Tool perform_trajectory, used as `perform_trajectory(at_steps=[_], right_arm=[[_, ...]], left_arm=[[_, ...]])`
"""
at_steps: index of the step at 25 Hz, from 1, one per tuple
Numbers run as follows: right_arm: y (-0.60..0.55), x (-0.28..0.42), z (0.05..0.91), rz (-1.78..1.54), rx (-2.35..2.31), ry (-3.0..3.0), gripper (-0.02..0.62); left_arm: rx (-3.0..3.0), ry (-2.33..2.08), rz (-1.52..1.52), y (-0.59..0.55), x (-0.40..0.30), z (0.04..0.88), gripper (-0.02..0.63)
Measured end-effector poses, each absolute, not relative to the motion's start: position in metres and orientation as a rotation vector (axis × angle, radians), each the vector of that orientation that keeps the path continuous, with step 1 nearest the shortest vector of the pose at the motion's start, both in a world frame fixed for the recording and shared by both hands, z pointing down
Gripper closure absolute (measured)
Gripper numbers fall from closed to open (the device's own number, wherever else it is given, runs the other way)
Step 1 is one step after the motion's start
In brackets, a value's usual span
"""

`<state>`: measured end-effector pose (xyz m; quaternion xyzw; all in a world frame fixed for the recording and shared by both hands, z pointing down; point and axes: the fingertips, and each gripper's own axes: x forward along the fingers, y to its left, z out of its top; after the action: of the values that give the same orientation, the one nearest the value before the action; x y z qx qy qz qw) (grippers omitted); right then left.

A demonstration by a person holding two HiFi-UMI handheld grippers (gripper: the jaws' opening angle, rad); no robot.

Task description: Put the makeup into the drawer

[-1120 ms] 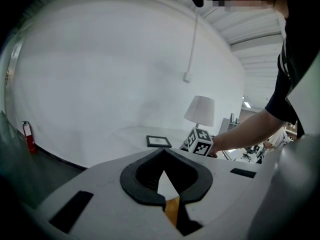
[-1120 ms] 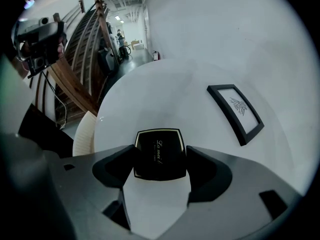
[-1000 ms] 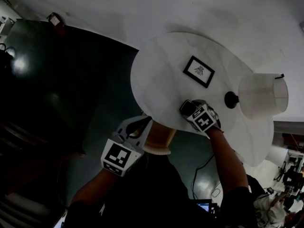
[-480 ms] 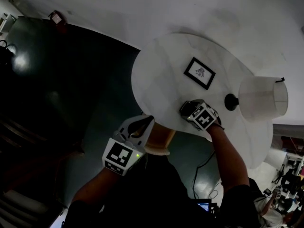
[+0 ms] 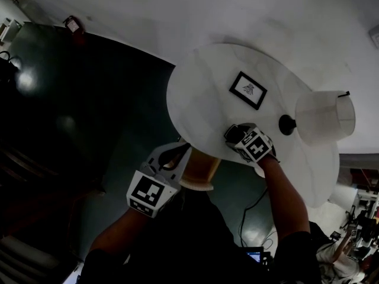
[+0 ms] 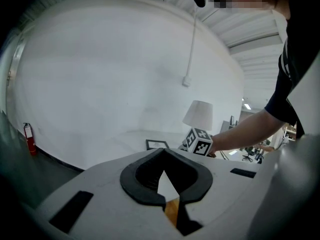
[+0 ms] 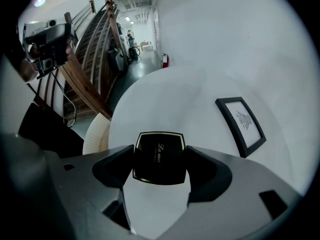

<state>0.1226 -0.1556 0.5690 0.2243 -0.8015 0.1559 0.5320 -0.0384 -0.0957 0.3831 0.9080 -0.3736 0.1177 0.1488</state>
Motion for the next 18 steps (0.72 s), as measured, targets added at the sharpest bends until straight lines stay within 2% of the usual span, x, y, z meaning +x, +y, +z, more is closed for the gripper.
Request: perform_trajectory(at_steps=[18], right_arm=[[-0.097,0.075,0.505,0.340,0.613,-1.998,0.298]], left_arm=[[2.675,-1.051,0.307,-0.044,-0.070,0.367,0.595]])
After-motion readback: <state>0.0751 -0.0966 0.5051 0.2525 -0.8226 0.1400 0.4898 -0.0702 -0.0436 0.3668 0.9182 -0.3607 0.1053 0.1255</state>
